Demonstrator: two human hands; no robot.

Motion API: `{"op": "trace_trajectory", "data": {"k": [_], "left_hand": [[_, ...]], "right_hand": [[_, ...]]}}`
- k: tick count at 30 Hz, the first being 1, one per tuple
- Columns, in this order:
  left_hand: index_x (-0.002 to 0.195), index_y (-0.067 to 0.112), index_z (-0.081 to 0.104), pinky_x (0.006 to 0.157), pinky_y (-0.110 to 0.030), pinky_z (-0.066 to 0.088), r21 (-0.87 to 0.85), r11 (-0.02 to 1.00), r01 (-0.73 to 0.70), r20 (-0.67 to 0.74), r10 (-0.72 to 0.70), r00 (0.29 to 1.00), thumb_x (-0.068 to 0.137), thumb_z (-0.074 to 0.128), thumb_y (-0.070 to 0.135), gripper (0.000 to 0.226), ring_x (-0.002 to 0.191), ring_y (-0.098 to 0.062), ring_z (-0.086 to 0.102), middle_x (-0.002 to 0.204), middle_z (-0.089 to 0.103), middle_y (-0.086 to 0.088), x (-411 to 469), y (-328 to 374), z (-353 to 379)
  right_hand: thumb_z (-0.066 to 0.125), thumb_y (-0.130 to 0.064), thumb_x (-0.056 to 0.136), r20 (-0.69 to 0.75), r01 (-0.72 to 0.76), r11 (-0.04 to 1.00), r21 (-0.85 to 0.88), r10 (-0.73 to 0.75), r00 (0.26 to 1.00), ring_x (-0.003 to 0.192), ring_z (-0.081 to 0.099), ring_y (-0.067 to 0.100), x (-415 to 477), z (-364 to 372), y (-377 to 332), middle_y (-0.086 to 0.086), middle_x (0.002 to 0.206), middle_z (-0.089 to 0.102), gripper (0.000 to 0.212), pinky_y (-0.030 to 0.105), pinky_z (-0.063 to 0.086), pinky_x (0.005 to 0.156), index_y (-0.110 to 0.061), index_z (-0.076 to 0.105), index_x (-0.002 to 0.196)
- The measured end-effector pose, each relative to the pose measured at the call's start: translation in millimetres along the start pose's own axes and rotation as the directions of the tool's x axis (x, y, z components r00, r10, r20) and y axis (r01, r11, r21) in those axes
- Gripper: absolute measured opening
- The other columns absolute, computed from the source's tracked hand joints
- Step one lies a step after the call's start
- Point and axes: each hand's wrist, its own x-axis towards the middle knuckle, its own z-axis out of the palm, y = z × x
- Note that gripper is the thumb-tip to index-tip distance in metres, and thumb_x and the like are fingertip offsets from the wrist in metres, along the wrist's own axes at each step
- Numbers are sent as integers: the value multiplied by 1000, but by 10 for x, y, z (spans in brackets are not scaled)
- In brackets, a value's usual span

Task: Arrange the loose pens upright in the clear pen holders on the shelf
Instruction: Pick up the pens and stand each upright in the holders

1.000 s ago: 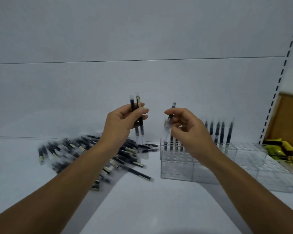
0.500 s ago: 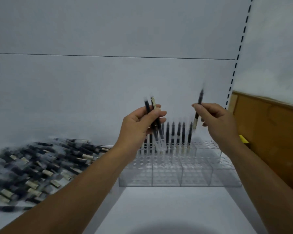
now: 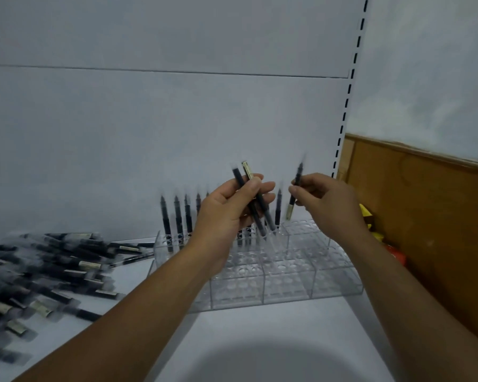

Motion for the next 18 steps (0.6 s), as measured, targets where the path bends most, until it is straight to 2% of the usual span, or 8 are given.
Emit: {"op": "trace_trajectory", "data": {"k": [6,8,14,18], "left_hand": [[107,16,64,72,-19,56,19,999,48,43,-49,998,95,56,26,18,92,-11,71,101,75,1,-9,-31,16],[107,16,64,73,-20,57,21,998,61,34,-62,998,96,55,28,19,92,-11,71,102,75,1,-3,-40,6],[106,17,67,70,-18,54,86,992,87,-6,-87,996,93,58,33,23,90,-7,70,99,75,4,3,-60,-7],[102,24,73,72,-22,41,160,984,82,-86,-69,994,86,64,43,26,75,-6,56,86,69,12,7,-76,-21]], "right_hand": [[70,-32,88,-22,-6,999,-46,5,1000,82,69,14,18,11,33,-5,86,73,20,44,58,78,-19,73,103],[69,-33,89,-8,-19,997,-71,19,1000,82,68,14,23,28,41,-5,85,73,21,44,58,78,-19,72,104],[70,-37,87,211,-22,950,-312,92,973,88,65,18,-16,97,71,-7,89,69,29,44,55,83,-20,69,110],[69,-40,87,265,-25,946,-322,116,957,91,63,16,-24,86,79,-3,102,72,30,42,55,85,-21,71,111]]}}
